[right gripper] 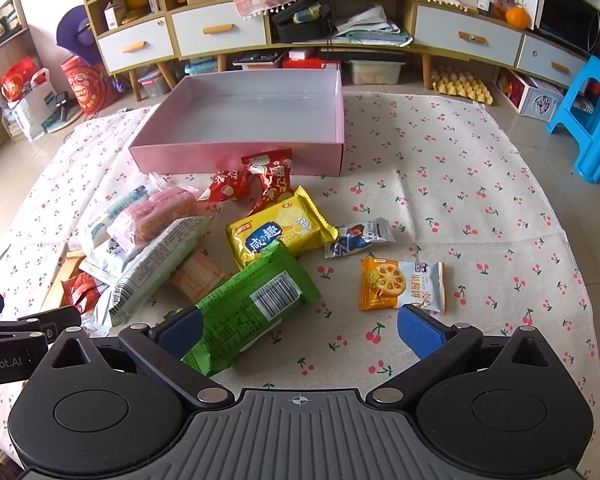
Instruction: Organize snacks
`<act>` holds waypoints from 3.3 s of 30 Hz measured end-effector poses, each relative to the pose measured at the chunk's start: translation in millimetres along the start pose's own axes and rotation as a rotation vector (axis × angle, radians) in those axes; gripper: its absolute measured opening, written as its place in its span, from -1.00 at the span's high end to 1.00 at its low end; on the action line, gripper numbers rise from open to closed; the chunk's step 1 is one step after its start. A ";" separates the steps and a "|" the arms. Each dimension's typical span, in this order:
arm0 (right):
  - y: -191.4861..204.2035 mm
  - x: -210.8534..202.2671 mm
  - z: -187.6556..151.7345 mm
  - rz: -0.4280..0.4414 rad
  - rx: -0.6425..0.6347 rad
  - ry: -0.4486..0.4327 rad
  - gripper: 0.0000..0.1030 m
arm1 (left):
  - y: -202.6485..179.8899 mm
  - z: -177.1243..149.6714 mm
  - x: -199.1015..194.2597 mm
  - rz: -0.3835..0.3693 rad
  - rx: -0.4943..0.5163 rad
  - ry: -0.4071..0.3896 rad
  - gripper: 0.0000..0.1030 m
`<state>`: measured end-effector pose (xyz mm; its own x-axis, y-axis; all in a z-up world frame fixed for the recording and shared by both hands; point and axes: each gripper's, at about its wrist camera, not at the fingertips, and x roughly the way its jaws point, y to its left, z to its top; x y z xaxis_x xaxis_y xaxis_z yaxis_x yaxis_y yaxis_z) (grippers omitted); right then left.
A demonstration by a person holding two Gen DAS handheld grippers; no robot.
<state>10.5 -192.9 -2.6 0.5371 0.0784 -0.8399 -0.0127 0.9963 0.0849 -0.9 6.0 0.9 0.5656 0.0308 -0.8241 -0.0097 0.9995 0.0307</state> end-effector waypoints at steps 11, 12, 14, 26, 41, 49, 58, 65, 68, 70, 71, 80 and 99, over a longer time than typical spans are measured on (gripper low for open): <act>0.9 0.3 -0.4 0.000 0.000 0.000 -1.00 | 0.0 0.0 0.0 0.000 0.000 0.000 -0.99; 0.8 0.4 -0.3 0.000 -0.001 0.000 -1.00 | 0.0 0.1 0.0 0.000 0.001 0.000 -0.99; 0.8 0.6 0.0 0.000 -0.001 0.000 -1.00 | 0.0 0.1 0.1 0.000 0.001 0.001 -0.99; 3.2 1.5 -1.4 0.002 -0.008 0.001 -1.00 | -2.1 -2.2 0.9 0.003 0.004 -0.001 -0.99; 2.9 2.6 1.9 0.035 -0.001 0.042 -1.00 | -1.8 0.9 1.6 -0.022 0.038 0.001 -0.99; -4.8 -0.3 15.1 0.117 0.027 0.045 -1.00 | 7.0 17.1 5.3 -0.107 0.041 0.022 -0.95; -14.4 1.8 54.1 0.188 0.041 0.017 -0.97 | 26.3 48.1 17.8 -0.152 0.019 0.051 -0.73; -19.8 16.3 81.6 0.234 0.092 -0.001 -0.96 | 41.9 68.3 30.6 -0.206 -0.045 0.022 -0.56; -21.9 31.4 88.6 0.225 0.111 0.001 -0.89 | 38.2 74.1 37.5 -0.249 -0.072 0.004 -0.43; -23.7 43.4 90.9 0.211 0.115 0.000 -0.80 | 30.8 77.2 42.5 -0.288 -0.076 -0.006 -0.33; -25.0 49.5 91.4 0.209 0.120 0.001 -0.72 | 26.2 78.9 45.9 -0.306 -0.074 -0.004 -0.29; -35.8 99.8 106.0 0.286 0.202 0.029 -0.24 | -8.8 98.7 80.3 -0.433 -0.068 0.020 0.12; -47.0 123.3 102.6 0.229 0.283 0.074 0.59 | -42.0 104.7 109.7 -0.425 -0.073 0.045 0.30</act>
<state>163.8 -233.7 -55.2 0.4851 0.3107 -0.8174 0.1138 0.9044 0.4113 147.9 -33.6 -31.5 0.4951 -0.3851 -0.7788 0.1570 0.9213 -0.3558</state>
